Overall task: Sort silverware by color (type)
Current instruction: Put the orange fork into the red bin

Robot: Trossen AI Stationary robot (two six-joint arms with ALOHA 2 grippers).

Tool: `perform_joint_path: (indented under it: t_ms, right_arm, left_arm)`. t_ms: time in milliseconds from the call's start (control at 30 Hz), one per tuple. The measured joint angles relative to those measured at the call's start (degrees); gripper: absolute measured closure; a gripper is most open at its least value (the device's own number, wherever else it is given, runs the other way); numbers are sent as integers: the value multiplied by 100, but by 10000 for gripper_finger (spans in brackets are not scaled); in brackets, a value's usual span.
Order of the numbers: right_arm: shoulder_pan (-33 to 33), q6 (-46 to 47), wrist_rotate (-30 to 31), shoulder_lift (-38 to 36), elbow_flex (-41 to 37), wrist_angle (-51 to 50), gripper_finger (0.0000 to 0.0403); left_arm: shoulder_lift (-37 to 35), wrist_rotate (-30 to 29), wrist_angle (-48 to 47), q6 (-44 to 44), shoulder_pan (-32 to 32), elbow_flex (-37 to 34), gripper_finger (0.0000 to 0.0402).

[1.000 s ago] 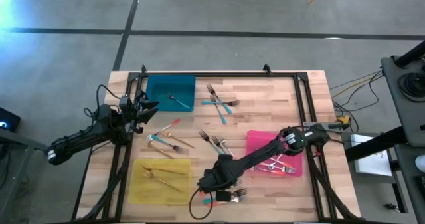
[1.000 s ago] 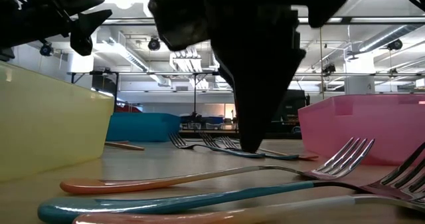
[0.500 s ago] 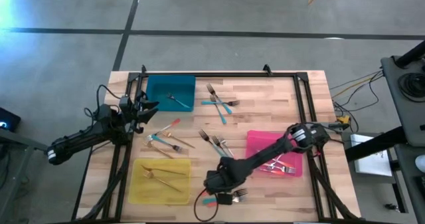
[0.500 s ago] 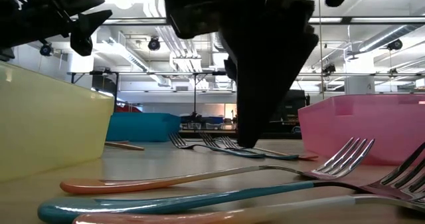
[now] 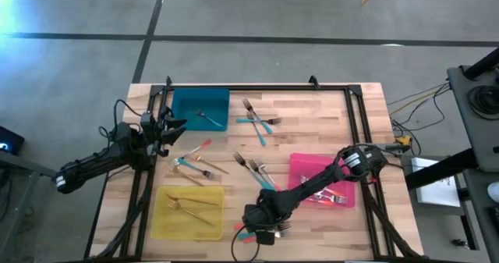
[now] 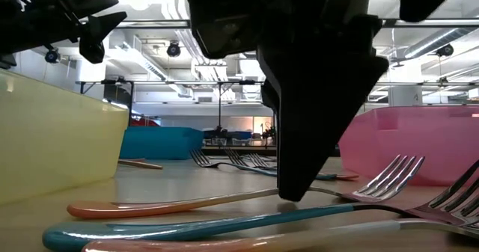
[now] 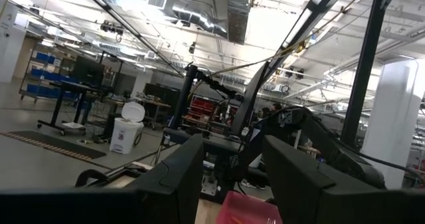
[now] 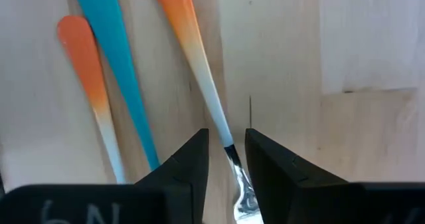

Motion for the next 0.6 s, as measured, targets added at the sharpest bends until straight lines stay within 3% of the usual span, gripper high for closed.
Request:
perform_joint_path:
  t_ms: [600]
  right_arm:
    - [-2,-111,-5,-11,-176,47,337]
  left_arm:
    - [0,0,0,-1,0,2,260]
